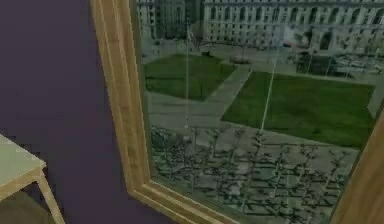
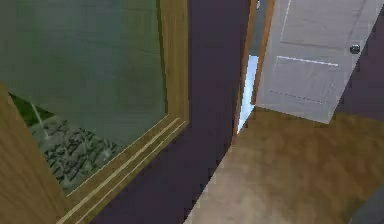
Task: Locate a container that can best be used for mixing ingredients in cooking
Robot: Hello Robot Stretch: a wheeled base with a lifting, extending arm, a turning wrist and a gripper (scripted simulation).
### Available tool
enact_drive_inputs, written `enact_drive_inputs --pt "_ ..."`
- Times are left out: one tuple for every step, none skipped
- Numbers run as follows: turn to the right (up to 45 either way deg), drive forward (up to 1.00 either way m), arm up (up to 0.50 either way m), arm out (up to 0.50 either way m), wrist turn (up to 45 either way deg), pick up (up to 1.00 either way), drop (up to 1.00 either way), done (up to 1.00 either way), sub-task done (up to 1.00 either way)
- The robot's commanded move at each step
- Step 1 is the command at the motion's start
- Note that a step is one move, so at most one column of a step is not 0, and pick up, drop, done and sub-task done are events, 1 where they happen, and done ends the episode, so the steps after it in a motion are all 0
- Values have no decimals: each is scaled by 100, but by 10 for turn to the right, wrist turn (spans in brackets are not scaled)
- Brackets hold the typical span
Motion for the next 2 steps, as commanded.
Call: enact_drive_inputs --pt "450 0 0 0 0 0 0 0 0" --pt "450 0 0 0 0 0 0 0 0"
